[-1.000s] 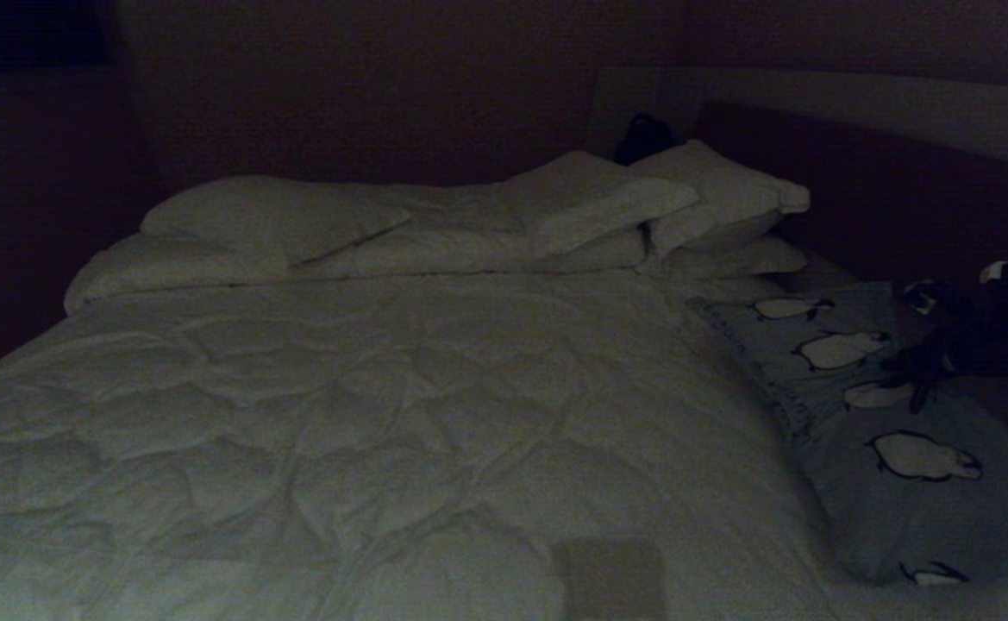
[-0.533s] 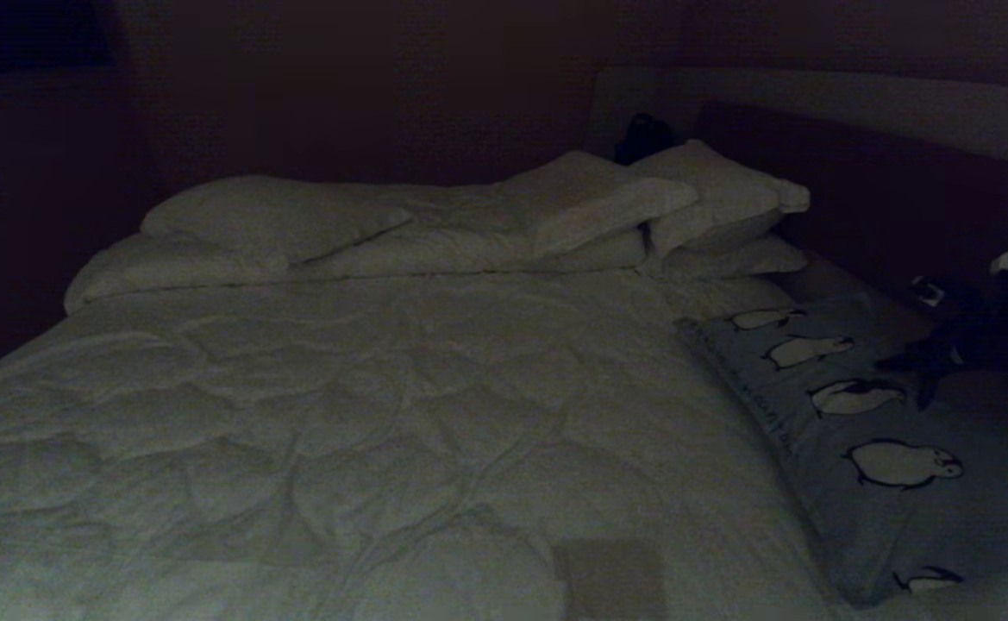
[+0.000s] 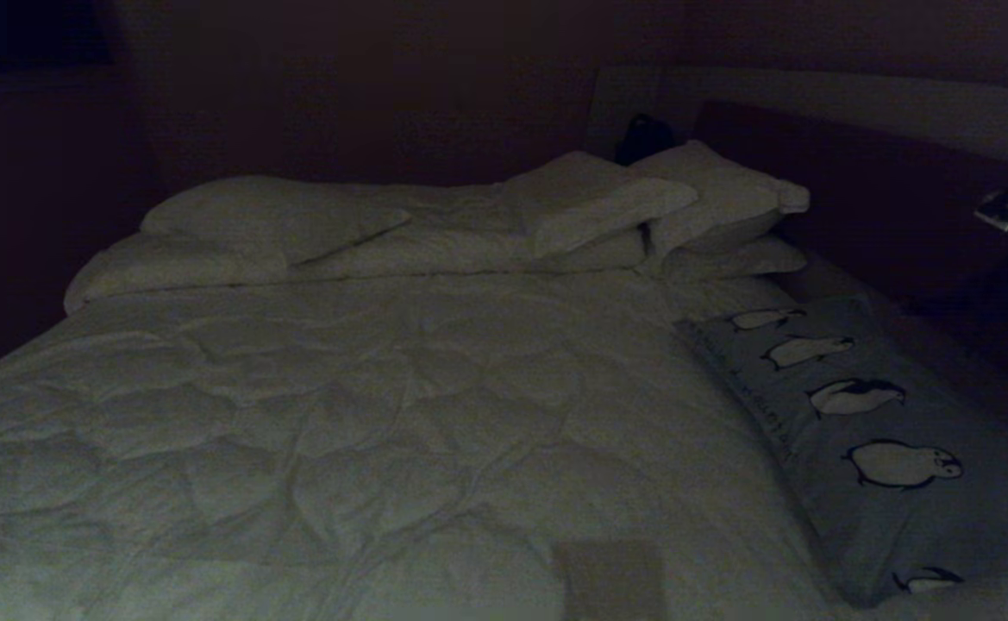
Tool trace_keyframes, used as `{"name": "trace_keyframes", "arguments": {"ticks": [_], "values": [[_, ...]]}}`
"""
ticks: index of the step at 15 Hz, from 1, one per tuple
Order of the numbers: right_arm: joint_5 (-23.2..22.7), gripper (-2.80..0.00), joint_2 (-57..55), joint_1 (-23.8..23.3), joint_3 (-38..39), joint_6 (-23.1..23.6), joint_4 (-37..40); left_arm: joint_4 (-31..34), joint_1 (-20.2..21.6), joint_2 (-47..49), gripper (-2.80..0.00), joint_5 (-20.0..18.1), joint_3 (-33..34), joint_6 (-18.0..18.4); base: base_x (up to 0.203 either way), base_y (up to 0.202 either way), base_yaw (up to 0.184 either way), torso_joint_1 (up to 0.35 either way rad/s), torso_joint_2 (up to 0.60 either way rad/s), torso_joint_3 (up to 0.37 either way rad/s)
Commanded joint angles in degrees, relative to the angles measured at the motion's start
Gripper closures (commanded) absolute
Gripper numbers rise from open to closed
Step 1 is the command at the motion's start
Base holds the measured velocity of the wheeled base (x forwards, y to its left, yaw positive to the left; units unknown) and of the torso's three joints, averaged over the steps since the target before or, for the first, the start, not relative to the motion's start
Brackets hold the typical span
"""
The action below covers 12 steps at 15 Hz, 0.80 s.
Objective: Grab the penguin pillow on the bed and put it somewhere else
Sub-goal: Pick up the pillow
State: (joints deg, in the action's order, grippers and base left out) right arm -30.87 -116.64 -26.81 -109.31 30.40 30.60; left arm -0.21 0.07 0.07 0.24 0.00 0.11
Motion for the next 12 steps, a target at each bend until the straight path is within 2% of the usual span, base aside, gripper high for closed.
{"name": "trace_keyframes", "arguments": {"ticks": [1, 3, 4, 6, 7, 9, 12], "values": [[-2.8, 0.0, 6.2, 0.0, 0.3, -9.8, 6.6, 0.0, 0.0, 0.0, 0.0, 0.0, 0.0, 0.0, 0.0, 0.0, 0.0, 0.0, 0.0, 0.0], [-0.4, 0.0, 7.1, 0.2, -0.5, -24.0, 6.7, 0.0, 0.0, 0.0, 0.0, 0.0, 0.0, 0.0, 0.0, 0.0, 0.0, 0.0, 0.0, 0.0], [4.2, 0.0, 7.1, 1.0, -0.8, -31.2, 6.1, 0.0, 0.0, 0.0, 0.0, 0.0, 0.0, 0.0, 0.0, 0.0, 0.0, 0.0, 0.0, 0.0], [16.0, 0.0, 6.2, 3.4, -0.9, -42.5, 5.0, -0.1, 0.0, 0.0, 0.0, 0.0, 0.0, 0.0, 0.0, 0.0, 0.0, 0.0, 0.0, 0.0], [18.7, 0.0, 5.8, 4.3, -0.8, -46.9, 5.2, -0.1, 0.0, 0.0, 0.0, 0.0, 0.0, 0.0, 0.0, 0.0, 0.0, 0.0, 0.0, 0.0], [19.3, 0.0, 5.5, 5.8, -0.7, -52.8, 9.2, 0.0, 0.0, 0.0, 0.0, 0.0, 0.0, 0.0, 0.0, 0.0, 0.0, 0.0, 0.0, 0.0], [19.3, 0.0, 6.1, 9.2, -0.8, -55.4, 14.2, -0.1, 0.0, 0.0, 0.0, 0.0, 0.0, 0.0, 0.0, 0.0, 0.0, 0.0, 0.0, 0.0]]}}
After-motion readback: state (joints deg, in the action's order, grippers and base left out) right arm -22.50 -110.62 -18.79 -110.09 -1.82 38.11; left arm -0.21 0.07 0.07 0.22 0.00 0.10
